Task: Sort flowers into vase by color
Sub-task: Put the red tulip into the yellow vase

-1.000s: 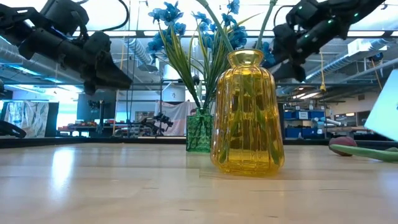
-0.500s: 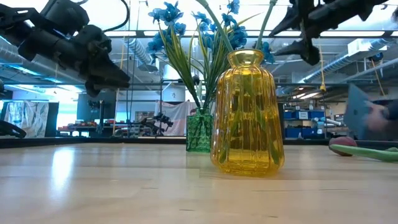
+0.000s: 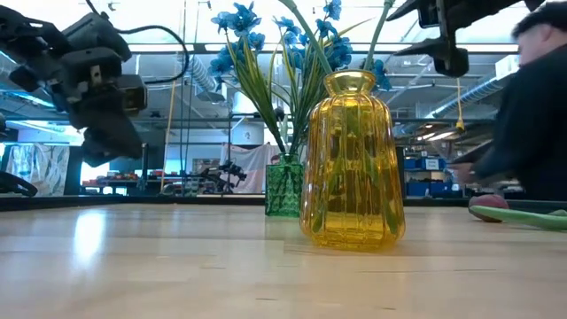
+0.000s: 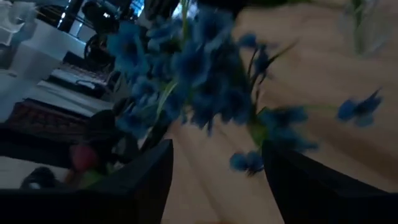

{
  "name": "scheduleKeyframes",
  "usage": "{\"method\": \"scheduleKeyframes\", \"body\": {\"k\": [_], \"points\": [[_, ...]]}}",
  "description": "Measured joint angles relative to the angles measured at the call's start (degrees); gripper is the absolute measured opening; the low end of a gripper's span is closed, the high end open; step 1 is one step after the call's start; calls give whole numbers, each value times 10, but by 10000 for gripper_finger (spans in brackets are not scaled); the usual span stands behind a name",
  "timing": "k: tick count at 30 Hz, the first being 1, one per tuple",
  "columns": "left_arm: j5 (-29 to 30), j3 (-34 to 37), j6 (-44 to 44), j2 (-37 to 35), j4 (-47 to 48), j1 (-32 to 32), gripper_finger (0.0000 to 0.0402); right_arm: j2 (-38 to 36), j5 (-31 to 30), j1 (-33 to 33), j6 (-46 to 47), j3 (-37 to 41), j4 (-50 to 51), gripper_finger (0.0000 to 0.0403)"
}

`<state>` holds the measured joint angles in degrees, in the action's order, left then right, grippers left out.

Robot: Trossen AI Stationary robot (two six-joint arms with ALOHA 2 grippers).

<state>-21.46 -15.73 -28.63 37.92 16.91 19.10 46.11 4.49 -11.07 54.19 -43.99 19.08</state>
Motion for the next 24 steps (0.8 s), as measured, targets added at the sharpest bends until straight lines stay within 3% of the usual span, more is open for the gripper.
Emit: {"method": "scheduleKeyframes", "body": {"k": [5, 9, 13, 20, 24], "points": [[6, 0, -90, 0, 1, -11, 127, 0, 12, 56, 50, 0, 50, 250], [17, 0, -92, 0, -21, -24, 127, 0, 41, 94, 87, 0, 137, 249], [77, 0, -77, 0, -60, -28, 127, 0, 60, 134, 136, 0, 223, 249], [179, 0, -76, 0, -118, -28, 127, 24, 38, 213, 329, 0, 315, 249], [202, 0, -76, 0, -117, -28, 127, 73, 28, 250, 446, 0, 316, 249]]}}
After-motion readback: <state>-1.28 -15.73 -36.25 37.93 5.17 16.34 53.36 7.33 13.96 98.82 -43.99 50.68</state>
